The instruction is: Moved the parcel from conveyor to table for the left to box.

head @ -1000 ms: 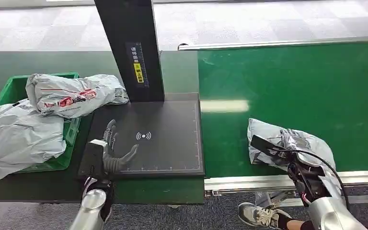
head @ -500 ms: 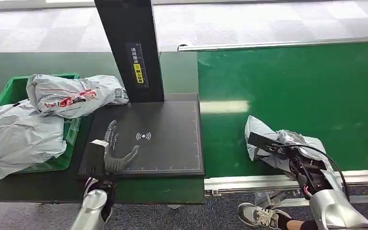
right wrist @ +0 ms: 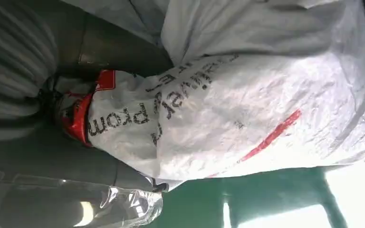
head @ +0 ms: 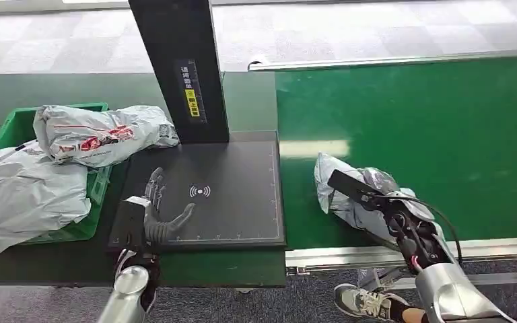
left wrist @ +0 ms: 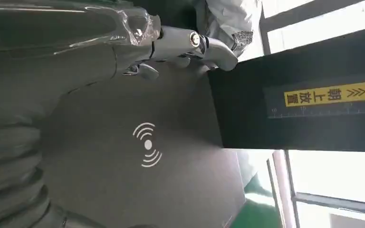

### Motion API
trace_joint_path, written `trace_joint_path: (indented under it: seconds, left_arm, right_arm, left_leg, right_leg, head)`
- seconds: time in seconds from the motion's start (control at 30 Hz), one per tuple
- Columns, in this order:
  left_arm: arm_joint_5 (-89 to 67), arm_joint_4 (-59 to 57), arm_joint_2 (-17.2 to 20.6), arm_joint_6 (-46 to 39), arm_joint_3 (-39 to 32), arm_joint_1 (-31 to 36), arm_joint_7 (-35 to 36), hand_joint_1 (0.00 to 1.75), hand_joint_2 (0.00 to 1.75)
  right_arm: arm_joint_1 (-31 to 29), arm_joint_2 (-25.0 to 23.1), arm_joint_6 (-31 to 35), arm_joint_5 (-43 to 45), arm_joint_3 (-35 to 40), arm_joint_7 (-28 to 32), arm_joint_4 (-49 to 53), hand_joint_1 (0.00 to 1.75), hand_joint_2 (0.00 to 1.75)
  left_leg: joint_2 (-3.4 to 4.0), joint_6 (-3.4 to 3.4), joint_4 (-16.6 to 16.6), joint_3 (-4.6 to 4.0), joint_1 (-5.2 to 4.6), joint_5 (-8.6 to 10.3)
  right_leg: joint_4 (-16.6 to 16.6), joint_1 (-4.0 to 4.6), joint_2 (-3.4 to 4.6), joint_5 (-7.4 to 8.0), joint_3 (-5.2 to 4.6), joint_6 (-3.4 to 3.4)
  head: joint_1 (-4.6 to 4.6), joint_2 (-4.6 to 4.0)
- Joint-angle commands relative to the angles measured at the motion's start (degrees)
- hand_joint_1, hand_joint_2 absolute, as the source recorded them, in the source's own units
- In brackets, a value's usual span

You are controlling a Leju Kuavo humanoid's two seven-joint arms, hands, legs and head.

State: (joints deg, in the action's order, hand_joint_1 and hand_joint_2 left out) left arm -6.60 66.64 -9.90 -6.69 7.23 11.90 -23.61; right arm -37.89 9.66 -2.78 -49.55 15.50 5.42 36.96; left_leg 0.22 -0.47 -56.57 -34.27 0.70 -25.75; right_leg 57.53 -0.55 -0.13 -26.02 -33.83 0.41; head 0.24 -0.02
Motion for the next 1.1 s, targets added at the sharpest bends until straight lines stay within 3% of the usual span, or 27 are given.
trace_joint_path:
  seconds: [0.03, 0.5, 0.6, 0.77, 0.87, 0.93, 0.97, 1.1]
  left_arm:
    - [0.19, -0.86, 1.21, 0.25, 0.08, 0.18, 0.0, 0.0, 1.75]
    - [0.19, -0.86, 1.21, 0.25, 0.08, 0.18, 0.0, 0.0, 1.75]
    - [0.23, -1.53, 0.78, 0.02, 0.21, 0.73, -0.82, 0.0, 1.75]
    - [0.06, -1.52, -0.25, -0.53, 0.2, 1.87, -1.24, 0.0, 1.75]
    - [0.11, -0.92, -0.55, -0.24, 0.23, 2.28, -1.44, 0.0, 1.75]
    - [-0.04, -0.6, -1.15, -1.2, 0.25, 2.63, -2.68, 0.0, 1.75]
    - [0.25, 0.56, -2.97, -7.0, -1.09, 3.14, -6.66, 0.0, 1.75]
    - [0.1, 1.22, -2.36, -10.18, 0.67, 4.02, -6.61, 0.0, 1.75]
  right_arm:
    - [-1.03, -1.99, -0.04, 0.43, -1.03, 0.13, 1.51, 1.75, 1.75]
    - [-1.03, -1.99, -0.04, 0.43, -1.03, 0.13, 1.51, 1.75, 1.75]
    - [1.52, -6.82, 2.6, 13.45, -7.05, 7.01, 8.01, 1.75, 1.75]
    - [0.74, -15.5, 7.5, 21.16, -6.7, 7.26, 16.39, 1.75, 1.75]
    - [1.17, -17.47, 12.88, 25.64, -5.87, 12.8, 20.61, 1.75, 1.75]
    - [2.28, -18.27, 17.64, 24.92, -5.3, 15.56, 23.11, 1.75, 1.75]
    - [-0.21, -18.35, 25.31, 14.05, 2.36, 22.58, 21.91, 1.75, 1.75]
    - [-2.75, -19.55, 27.92, 12.39, 8.02, 22.76, 17.53, 1.75, 1.75]
  left_leg:
    - [-0.11, 0.03, 0.04, 0.06, -0.01, -0.02]
    - [-0.08, 0.02, 0.06, 0.04, -0.05, -0.03]
    - [-0.02, 0.03, 0.06, 0.06, -0.05, -0.05]
    - [0.27, -0.01, 0.01, -0.1, -0.05, -0.06]
    - [0.28, -0.02, 0.0, -0.14, -0.03, -0.02]
    - [0.19, -0.01, -0.02, -0.13, 0.01, -0.03]
    - [0.14, 0.0, -0.01, -0.16, 0.02, -0.01]
    - [0.38, 0.04, -0.08, -0.13, -0.01, -0.09]
  right_leg:
    - [-0.05, -0.01, -0.08, -0.03, 0.1, -0.01]
    - [-0.04, -0.05, -0.04, -0.03, 0.08, -0.03]
    - [-0.05, -0.04, 0.02, -0.03, 0.09, -0.02]
    - [0.06, -0.04, 0.26, 0.02, -0.15, -0.05]
    - [0.07, -0.02, 0.27, 0.01, -0.24, -0.06]
    - [0.08, 0.01, 0.2, -0.02, -0.21, -0.05]
    - [0.05, 0.02, 0.15, -0.01, -0.21, -0.04]
    - [0.14, -0.01, 0.39, -0.02, -0.2, -0.01]
  head:
    - [0.02, 0.02]
    - [0.0, 0.0]
    - [0.04, 0.0]
    - [0.02, 0.02]
    - [0.02, 0.02]
    - [0.04, 0.0]
    - [0.0, 0.02]
    - [0.04, 0.02]
